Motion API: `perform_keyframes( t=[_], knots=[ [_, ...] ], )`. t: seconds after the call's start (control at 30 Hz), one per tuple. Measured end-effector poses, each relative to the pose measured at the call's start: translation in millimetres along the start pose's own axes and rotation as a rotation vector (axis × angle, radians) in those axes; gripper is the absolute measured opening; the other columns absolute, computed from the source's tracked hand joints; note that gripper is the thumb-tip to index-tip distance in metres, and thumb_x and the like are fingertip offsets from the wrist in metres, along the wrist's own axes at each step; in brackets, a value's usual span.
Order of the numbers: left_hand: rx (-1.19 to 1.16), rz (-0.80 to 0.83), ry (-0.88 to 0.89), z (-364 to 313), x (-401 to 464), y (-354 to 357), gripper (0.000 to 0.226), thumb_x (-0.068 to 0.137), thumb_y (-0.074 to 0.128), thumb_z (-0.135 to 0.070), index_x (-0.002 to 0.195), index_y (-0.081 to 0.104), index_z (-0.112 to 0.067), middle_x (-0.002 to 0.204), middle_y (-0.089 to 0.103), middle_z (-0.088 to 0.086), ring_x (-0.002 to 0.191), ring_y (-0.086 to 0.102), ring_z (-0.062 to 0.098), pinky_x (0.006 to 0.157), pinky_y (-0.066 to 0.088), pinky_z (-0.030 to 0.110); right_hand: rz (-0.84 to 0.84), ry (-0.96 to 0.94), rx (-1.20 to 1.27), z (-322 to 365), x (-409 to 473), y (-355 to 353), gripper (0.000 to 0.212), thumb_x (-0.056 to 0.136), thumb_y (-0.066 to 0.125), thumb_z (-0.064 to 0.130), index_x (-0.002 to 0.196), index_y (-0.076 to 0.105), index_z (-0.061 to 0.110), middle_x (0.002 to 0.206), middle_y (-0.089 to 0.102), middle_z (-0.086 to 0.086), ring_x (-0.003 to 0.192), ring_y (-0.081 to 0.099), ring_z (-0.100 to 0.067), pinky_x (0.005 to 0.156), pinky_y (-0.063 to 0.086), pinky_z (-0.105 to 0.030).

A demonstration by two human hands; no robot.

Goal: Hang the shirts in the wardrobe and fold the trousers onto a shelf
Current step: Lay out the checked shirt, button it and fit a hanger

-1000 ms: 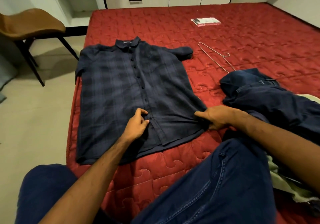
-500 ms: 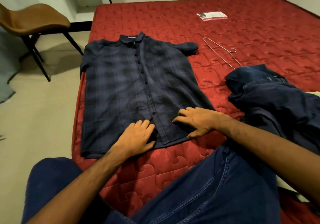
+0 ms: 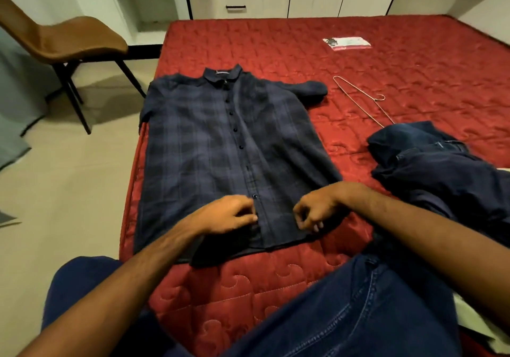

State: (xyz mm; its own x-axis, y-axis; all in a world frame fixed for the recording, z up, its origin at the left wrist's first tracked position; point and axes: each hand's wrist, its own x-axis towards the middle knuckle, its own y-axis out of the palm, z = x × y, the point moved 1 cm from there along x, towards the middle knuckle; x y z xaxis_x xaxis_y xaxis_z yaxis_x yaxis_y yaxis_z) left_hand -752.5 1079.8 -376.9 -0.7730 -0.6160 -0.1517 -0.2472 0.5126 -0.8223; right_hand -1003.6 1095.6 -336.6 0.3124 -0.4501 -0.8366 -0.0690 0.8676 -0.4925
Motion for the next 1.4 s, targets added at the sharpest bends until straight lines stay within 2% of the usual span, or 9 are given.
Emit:
perform_keyframes(
  t=[0.07, 0.13, 0.27, 0.5, 0.67, 0.83, 1.03, 1.2, 1.4],
  knots=[
    [-0.086, -0.275, -0.064, 12.1, 18.8, -13.3, 0.015, 0.095, 0.061, -0.018, 0.107, 0.064, -0.009, 0.105, 0.060, 0.006, 0.097, 0.055, 0.016, 0.091, 0.042, 0.027, 0.026, -0.002, 0.083, 5.4, 13.3, -24.6, 0.011, 0.096, 0.052, 0.009, 0.096, 0.062, 0.013, 0.088, 0.067, -0.010, 0.068, 0.060, -0.014, 0.064, 0.046, -0.026],
    [-0.186, -0.387, -0.229, 21.3, 35.8, -25.0, 0.031, 0.094, 0.063, -0.010, 0.123, 0.057, -0.004, 0.121, 0.051, 0.013, 0.102, 0.055, 0.019, 0.091, 0.039, 0.019, -0.164, -0.114, 0.225, 8.5, 31.2, -49.0, 0.015, 0.096, 0.050, 0.002, 0.100, 0.064, 0.008, 0.089, 0.066, -0.013, 0.067, 0.060, -0.014, 0.066, 0.048, -0.026],
    [-0.237, -0.375, -0.418, 35.3, 59.9, -14.3, 0.057, 0.087, 0.071, -0.011, 0.137, 0.044, -0.002, 0.132, 0.040, 0.017, 0.117, 0.053, 0.029, 0.102, 0.043, 0.033, -0.716, -0.256, 0.638, 15.6, 67.6, -68.7, 0.023, 0.085, 0.058, -0.002, 0.101, 0.065, 0.013, 0.083, 0.071, -0.007, 0.065, 0.064, -0.013, 0.065, 0.053, -0.030],
    [-0.342, -0.440, -0.465, 58.1, 67.8, -10.3, 0.066, 0.081, 0.082, -0.024, 0.135, 0.047, -0.011, 0.124, 0.036, 0.001, 0.099, 0.059, 0.017, 0.095, 0.052, 0.036, -1.086, -0.214, 0.453, 26.9, 119.7, -59.6, 0.018, 0.079, 0.060, -0.001, 0.093, 0.067, 0.009, 0.090, 0.058, -0.006, 0.076, 0.057, -0.015, 0.074, 0.047, -0.025],
    [-0.328, -0.365, -0.388, 64.5, 70.2, -13.3, 0.053, 0.086, 0.067, -0.005, 0.131, 0.053, -0.030, 0.117, 0.038, -0.004, 0.105, 0.057, 0.016, 0.097, 0.051, 0.040, -0.997, -0.220, 0.806, 11.7, 131.4, -64.8, 0.012, 0.081, 0.067, -0.005, 0.084, 0.064, 0.007, 0.068, 0.055, -0.003, 0.057, 0.044, -0.004, 0.057, 0.038, -0.021],
    [-0.142, -0.327, -0.370, 64.2, 74.0, -19.1, 0.066, 0.090, 0.065, -0.023, 0.141, 0.035, -0.052, 0.116, 0.039, -0.012, 0.096, 0.056, 0.014, 0.082, 0.050, 0.039, -0.891, -0.191, 0.992, 11.0, 132.3, -69.5, 0.034, 0.071, 0.087, 0.035, 0.075, 0.060, 0.014, 0.061, 0.060, 0.002, 0.056, 0.050, -0.009, 0.052, 0.040, -0.023],
    [-0.204, -0.426, -0.438, 65.7, 75.8, -15.6, 0.033, 0.088, 0.070, -0.034, 0.118, 0.056, -0.038, 0.101, 0.055, -0.017, 0.097, 0.057, 0.006, 0.082, 0.047, 0.033, -1.004, -0.129, 0.901, 12.1, 142.2, -67.1, 0.028, 0.081, 0.072, 0.004, 0.063, 0.057, 0.019, 0.058, 0.054, 0.007, 0.048, 0.044, 0.002, 0.054, 0.036, -0.020],
    [-0.277, -0.470, -0.618, 63.6, 85.1, -16.6, 0.014, 0.085, 0.074, -0.037, 0.089, 0.061, -0.036, 0.089, 0.064, -0.015, 0.090, 0.062, 0.008, 0.079, 0.051, 0.032, -0.972, -0.166, 0.952, 8.6, 139.2, -64.5, 0.026, 0.078, 0.079, 0.009, 0.066, 0.058, 0.019, 0.063, 0.056, 0.007, 0.054, 0.046, 0.002, 0.055, 0.037, -0.014],
    [-0.386, -0.503, -0.714, 59.8, 88.6, -20.6, 0.010, 0.084, 0.078, -0.030, 0.083, 0.068, -0.030, 0.077, 0.066, -0.017, 0.082, 0.065, 0.006, 0.073, 0.051, 0.029, -1.029, -0.196, 1.095, 11.8, 143.9, -55.8, 0.028, 0.074, 0.084, 0.008, 0.071, 0.057, 0.016, 0.063, 0.053, 0.004, 0.054, 0.043, -0.003, 0.052, 0.036, -0.016]
  ],
)
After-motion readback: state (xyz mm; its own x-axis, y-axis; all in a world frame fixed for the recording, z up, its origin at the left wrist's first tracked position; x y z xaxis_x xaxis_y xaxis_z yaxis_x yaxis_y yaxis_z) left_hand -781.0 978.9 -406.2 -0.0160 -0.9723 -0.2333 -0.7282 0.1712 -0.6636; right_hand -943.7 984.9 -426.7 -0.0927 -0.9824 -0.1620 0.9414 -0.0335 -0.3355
